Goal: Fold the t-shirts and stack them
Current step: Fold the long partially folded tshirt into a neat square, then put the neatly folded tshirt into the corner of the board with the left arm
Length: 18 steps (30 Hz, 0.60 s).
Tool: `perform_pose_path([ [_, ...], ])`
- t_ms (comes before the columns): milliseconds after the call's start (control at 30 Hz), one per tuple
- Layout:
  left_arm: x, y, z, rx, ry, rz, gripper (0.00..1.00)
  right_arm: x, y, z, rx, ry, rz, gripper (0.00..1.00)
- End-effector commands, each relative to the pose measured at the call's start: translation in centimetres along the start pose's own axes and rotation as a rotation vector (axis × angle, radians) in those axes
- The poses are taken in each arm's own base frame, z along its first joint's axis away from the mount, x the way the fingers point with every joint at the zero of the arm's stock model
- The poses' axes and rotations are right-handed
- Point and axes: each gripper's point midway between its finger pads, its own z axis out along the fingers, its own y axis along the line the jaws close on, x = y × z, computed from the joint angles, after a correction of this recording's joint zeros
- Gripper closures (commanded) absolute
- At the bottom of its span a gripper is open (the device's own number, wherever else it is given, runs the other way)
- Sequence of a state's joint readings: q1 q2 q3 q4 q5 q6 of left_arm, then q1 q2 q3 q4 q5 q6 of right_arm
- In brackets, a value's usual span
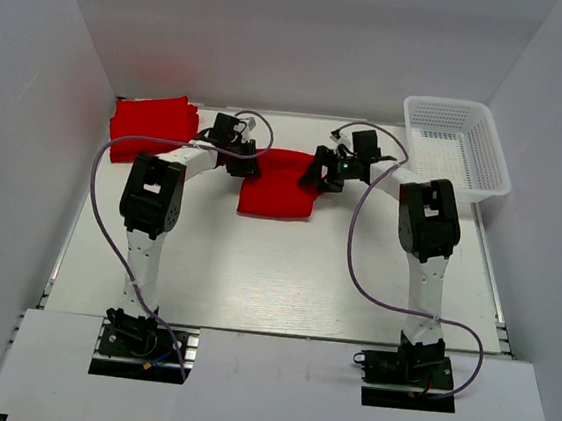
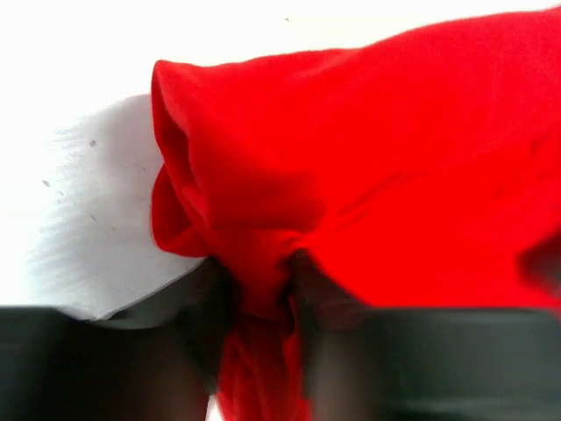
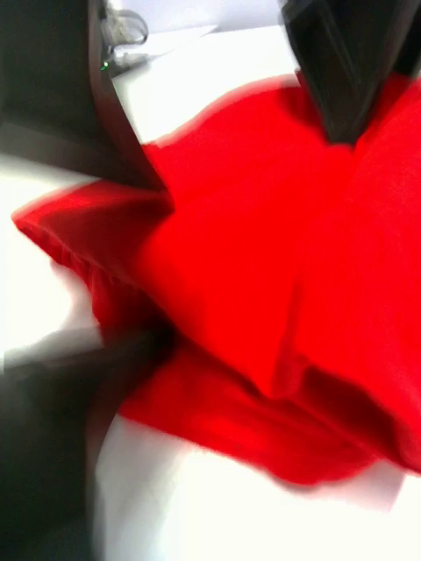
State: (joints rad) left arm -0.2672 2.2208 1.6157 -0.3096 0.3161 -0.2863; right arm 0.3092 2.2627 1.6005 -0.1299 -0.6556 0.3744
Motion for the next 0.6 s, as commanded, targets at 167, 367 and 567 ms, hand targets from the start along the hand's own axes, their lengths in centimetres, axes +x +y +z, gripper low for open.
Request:
perform_pose_path([
  [167, 0.4, -1.8, -1.3, 0.104, 0.017, 0.004, 1.0, -4.1, 4.9, -4.5, 0.002, -0.071, -0.166, 0.1],
  [367, -3.1, -3.8, -3.5, 0.155, -0.111, 0.05, 1.0, -6.0, 7.9, -8.7, 0.047, -0.158, -0.236, 0.1],
  [567, -7.4, -4.6, -7.7, 0.11, -0.254, 0.123, 1.0, -6.1, 7.9, -12.1, 0.136, -0.246, -0.201, 0.1],
])
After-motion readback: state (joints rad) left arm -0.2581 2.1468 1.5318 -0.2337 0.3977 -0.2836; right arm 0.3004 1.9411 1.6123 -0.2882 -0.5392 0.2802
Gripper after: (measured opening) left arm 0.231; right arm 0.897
